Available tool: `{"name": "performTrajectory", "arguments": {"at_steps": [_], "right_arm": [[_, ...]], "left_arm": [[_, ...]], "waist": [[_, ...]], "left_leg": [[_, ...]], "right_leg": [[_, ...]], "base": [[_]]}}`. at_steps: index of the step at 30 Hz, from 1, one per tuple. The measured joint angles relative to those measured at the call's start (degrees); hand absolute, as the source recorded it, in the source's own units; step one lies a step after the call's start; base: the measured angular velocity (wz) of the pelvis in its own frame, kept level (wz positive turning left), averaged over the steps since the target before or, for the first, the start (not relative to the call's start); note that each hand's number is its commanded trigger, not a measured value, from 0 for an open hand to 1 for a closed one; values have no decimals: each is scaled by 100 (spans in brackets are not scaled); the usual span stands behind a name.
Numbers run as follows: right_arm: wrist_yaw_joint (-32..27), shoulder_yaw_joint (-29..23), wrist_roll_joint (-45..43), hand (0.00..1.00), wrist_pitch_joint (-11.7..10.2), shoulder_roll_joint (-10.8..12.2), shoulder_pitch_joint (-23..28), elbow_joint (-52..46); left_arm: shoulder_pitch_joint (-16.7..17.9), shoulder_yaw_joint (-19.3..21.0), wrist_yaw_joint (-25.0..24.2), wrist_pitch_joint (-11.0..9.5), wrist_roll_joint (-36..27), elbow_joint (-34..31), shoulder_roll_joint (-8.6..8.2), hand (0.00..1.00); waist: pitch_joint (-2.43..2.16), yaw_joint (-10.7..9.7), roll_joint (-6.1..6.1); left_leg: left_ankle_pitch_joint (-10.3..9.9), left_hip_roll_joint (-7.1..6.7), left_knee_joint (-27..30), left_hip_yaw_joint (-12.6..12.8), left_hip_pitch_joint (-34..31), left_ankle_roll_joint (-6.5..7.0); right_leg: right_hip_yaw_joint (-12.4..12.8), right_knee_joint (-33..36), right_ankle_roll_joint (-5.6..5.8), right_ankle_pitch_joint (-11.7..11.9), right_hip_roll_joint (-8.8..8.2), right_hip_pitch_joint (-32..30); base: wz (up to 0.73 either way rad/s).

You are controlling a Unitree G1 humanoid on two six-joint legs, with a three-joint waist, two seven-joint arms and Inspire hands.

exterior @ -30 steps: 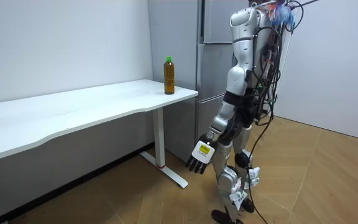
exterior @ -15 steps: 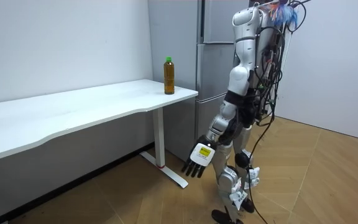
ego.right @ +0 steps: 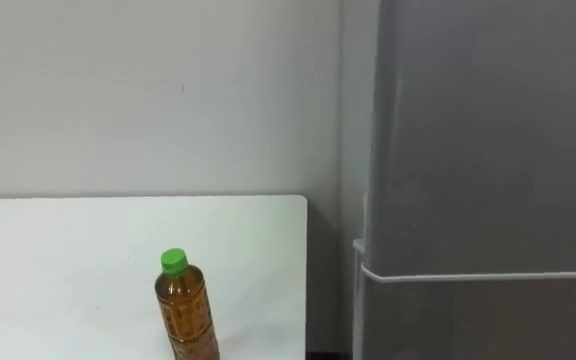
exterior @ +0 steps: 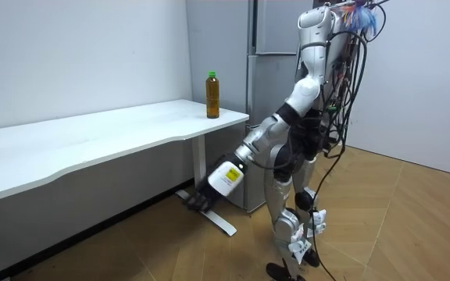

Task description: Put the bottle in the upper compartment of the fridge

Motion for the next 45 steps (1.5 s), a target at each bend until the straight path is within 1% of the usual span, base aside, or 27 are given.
{"name": "performTrajectory", "arguments": {"at_steps": [1, 3, 4, 5, 6, 7, 8, 9, 11, 12, 14, 15, 17, 19, 20, 21, 23, 25, 28, 30, 31, 32, 33, 35, 39, 41, 45], "right_arm": [[-19, -8, -18, 0, -2, -5, 6, 0], [-59, -13, -42, 0, -2, -5, 36, -5], [-79, -19, -42, 0, -5, 3, 65, -16], [-109, -18, -50, 0, -2, 12, 95, -83], [-123, -18, -49, 0, -4, 17, 111, -143], [-124, -27, -61, 0, -6, 19, 171, -164], [-123, -109, -107, 0, -8, 34, 214, -173], [-124, -151, -160, 0, -8, 39, 218, -190], [-122, -288, -255, 0, -7, 71, 237, -196], [-121, -289, -261, 0, -4, 73, 241, -195], [-125, -295, -290, 0, 3, 77, 240, -249], [-124, -295, -286, 0, 4, 83, 233, -250], [-170, -294, -254, 0, 12, 114, 231, -248], [-219, -276, -248, 0, 13, 124, 218, -248], [-223, -246, -242, 0, 11, 122, 216, -245], [-225, -236, -238, 0, 12, 124, 215, -239], [-219, -237, -191, 0, 12, 131, 174, -235], [-189, -238, -197, 0, 12, 127, 107, -202], [-159, -228, -191, 0, 13, 133, 91, -190], [-159, -233, -201, 0, 14, 168, 85, -192], [-159, -232, -202, 0, 14, 206, 74, -189], [-158, -232, -210, 0, 15, 230, 53, -161], [-158, -232, -226, 0, 29, 234, 21, -126], [-157, -227, -251, 0, 72, 235, -47, -91], [-106, -217, -244, 0, 76, 255, -104, -94], [-46, -175, -248, 0, 78, 254, -151, -97], [12, -165, -240, 0, 87, 229, -182, -94]], "left_arm": [[-27, 7, 125, -81, -27, -231, 47, 0], [-60, 105, 301, -112, -42, -569, 79, 0], [-46, 198, 427, -112, -101, -869, 77, 0], [-26, 264, 583, -113, -151, -1259, 80, 0], [-28, 289, 666, -113, -152, -1458, 80, 0], [-30, 355, 788, -116, -133, -1838, 89, 0], [-30, 406, 881, -118, -111, -2178, 110, 0], [-33, 444, 931, -118, -56, -2342, 112, 0], [-70, 570, 1125, -116, 132, -3157, 121, 0], [-102, 591, 1173, -116, 203, -3343, 133, 0], [-245, 617, 1302, -109, 445, -3948, 240, 0], [-262, 617, 1332, -102, 436, -4144, 265, 0], [-389, 617, 1337, -100, 484, -4825, 372, 0], [-563, 617, 1337, -100, 660, -5094, 457, 0], [-673, 611, 1335, -100, 684, -5308, 464, 0], [-701, 607, 1336, -100, 697, -5440, 464, 0], [-708, 588, 1326, -102, 698, -6021, 464, 0], [-767, 517, 1278, -113, 750, -6299, 464, 0], [-1029, 256, 983, -110, 766, -6407, 463, 0], [-1075, 110, 782, -46, 761, -6503, 462, 0], [-1086, 43, 658, 3, 750, -6642, 460, 0], [-1171, -47, 530, 27, 751, -6729, 458, 0], [-1207, -85, 458, 31, 754, -6755, 456, 0], [-1327, -239, 209, 54, 764, -6778, 456, 0], [-1382, -597, -137, 81, 761, -6796, 436, 0], [-1425, -840, -398, 220, 753, -6797, 420, 0], [-1517, -1065, -827, 316, 752, -6797, 421, 0]], "waist": [[-2, 44, 15], [-10, 71, 22], [-31, 74, 48], [-48, 84, 35], [-52, 95, 21], [-38, 112, 41], [-44, 124, 34], [-43, 145, 36], [-45, 151, 13], [-42, 158, 8], [-30, 171, 42], [-28, 144, 46], [-3, 110, 83], [17, 53, 106], [71, 34, 133], [82, 23, 135], [90, -126, 119], [84, -257, 131], [73, -313, 120], [28, -388, 138], [28, -435, 106], [49, -478, 59], [52, -488, 40], [41, -552, 18], [43, -747, 21], [36, -807, 35], [28, -892, 81]], "left_leg": [[0, 0, 0, -2, -4, 0], [0, 0, -1, -8, -5, 0], [0, -3, 0, -20, -8, 0], [0, -12, 0, -69, -8, 0], [0, -21, 0, -111, -6, 0], [0, -25, 0, -125, -5, 0], [0, -31, -1, -135, -3, 0], [0, -32, -3, -137, -3, 0], [0, -32, 2, -140, 10, 0], [0, -32, 7, -142, 17, 0], [0, -31, 15, -167, 14, 1], [0, -36, 17, -193, 12, 1], [-1, -47, 6, -277, 18, 1], [-1, -48, 6, -297, 57, 1], [-2, -50, 5, -298, 97, 2], [-3, -54, 4, -302, 93, 2], [-4, -56, -5, -317, 89, 3], [-3, -56, -5, -318, 93, 3], [1, -61, 8, -312, 95, 2], [1, -61, 8, -311, 97, 2], [1, -58, 8, -311, 106, 2], [1, -57, 5, -288, 148, 2], [1, -57, 1, -278, 168, 2], [0, -56, -4, -275, 195, 2], [0, -63, -4, -268, 174, 2], [0, -61, -1, -266, 170, 2], [0, -52, 0, -262, 163, 2]], "right_leg": [[28, -9, -1, -1, 5, 1], [35, -15, -1, -1, 9, 1], [41, -18, -1, -1, 8, -3], [41, -24, 0, -2, 9, -7], [39, -29, 1, -2, 9, -9], [39, -43, 2, -2, 9, -4], [26, -84, 6, 1, 10, 28], [29, -98, 10, 3, 12, 49], [23, -99, 12, 3, 8, 90], [22, -98, 11, 3, 8, 88], [-9, -103, 12, 4, 6, 94], [-18, -107, 12, 4, 5, 97], [-13, -106, 13, 4, 15, 110], [-20, -103, 12, 4, 43, 140], [-6, -108, 12, 3, 46, 179], [-6, -114, 12, 2, 40, 188], [-3, -111, 15, -10, 21, 174], [-3, -105, 14, -12, 21, 162], [-7, -98, 14, -12, 17, 160], [-5, -113, 14, -12, 16, 170], [5, -120, 14, -12, 21, 188], [39, -122, 14, -12, 49, 193], [66, -122, 14, -12, 50, 201], [140, -123, 16, -11, 55, 228], [147, -124, 28, -4, 48, 227], [159, -119, 28, -4, 45, 218], [164, -112, 26, -5, 41, 198]], "base": [[0], [0], [0], [0], [0], [4], [3], [0], [0], [4], [3], [11], [8], [2], [0], [0], [0], [0], [0], [0], [-6], [-10], [-19], [-14], [-1], [0], [0]]}}
